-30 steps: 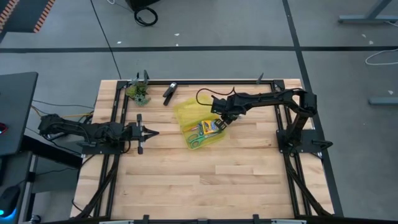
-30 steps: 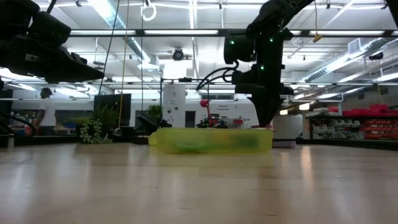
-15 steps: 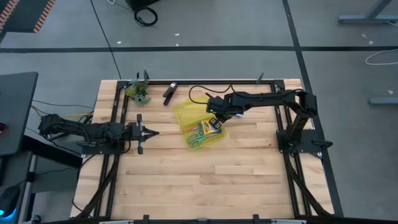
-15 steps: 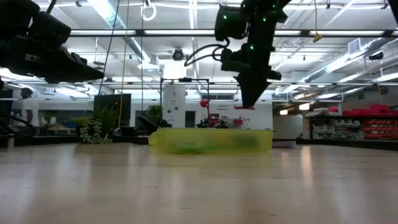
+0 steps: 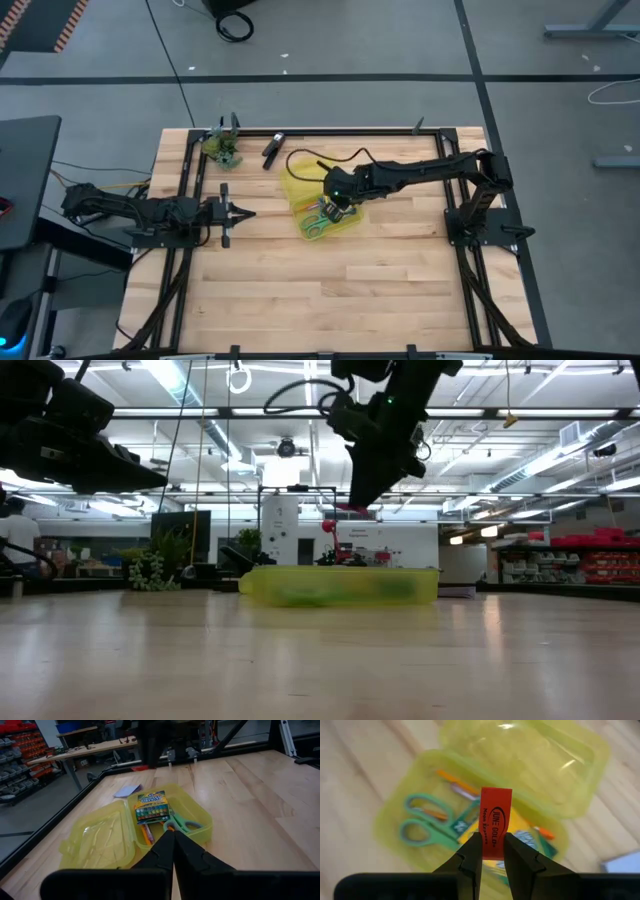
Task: Pack school essentials
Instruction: Put the red eraser into the yellow supply box, then put the purple sticky notes into the yellow supply box
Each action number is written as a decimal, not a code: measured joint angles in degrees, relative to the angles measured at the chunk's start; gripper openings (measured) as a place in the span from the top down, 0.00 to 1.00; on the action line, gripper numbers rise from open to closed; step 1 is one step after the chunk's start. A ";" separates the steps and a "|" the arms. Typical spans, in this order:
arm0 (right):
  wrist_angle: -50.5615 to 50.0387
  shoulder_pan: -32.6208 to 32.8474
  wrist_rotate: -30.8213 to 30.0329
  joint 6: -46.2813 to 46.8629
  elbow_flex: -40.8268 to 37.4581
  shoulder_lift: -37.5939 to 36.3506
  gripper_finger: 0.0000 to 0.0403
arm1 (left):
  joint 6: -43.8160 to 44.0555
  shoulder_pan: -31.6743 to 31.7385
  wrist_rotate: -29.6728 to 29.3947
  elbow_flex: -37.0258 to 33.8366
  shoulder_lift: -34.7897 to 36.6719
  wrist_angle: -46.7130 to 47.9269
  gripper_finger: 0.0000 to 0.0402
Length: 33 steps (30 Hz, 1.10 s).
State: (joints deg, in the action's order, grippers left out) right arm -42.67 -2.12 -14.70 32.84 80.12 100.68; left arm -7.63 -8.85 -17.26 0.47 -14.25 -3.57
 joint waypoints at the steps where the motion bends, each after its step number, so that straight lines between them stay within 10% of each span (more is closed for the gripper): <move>1: 0.58 0.64 0.04 0.06 -0.12 0.00 0.81 | 0.01 0.00 0.00 0.00 0.01 0.00 0.96; 19: 6.87 5.26 2.68 -3.49 -12.35 -0.04 0.80 | 0.55 -0.01 0.00 0.00 0.01 0.00 0.95; 33: 6.15 4.38 4.23 -5.59 -12.73 -0.04 0.62 | 0.47 0.01 0.00 0.00 0.01 -0.02 0.96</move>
State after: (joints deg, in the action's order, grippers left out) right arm -36.52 2.25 -10.46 27.25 67.38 100.65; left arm -7.16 -8.84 -17.26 0.47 -14.24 -3.59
